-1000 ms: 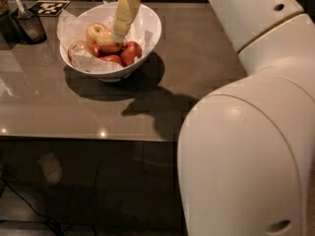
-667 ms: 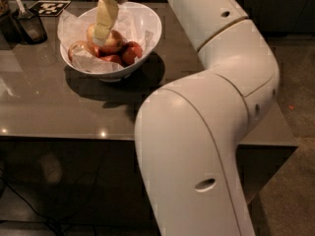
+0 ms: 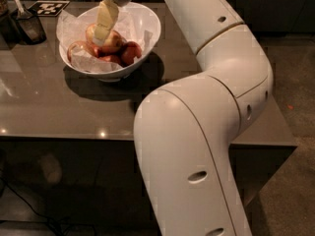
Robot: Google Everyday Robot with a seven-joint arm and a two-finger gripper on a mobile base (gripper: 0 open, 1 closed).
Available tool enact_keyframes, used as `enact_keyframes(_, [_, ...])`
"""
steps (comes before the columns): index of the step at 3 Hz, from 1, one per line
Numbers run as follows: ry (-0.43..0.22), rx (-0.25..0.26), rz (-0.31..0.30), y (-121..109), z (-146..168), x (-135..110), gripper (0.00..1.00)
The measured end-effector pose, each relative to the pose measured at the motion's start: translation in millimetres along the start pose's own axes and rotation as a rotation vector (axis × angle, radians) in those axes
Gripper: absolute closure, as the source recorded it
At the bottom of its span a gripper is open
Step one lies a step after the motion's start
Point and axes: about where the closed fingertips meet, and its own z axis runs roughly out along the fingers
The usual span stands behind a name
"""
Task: Pick apple from white bowl
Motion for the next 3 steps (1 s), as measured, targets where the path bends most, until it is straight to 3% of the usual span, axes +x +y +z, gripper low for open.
enact_keyframes(3, [-0.023, -0.065, 0.058, -11, 45, 15, 0.00])
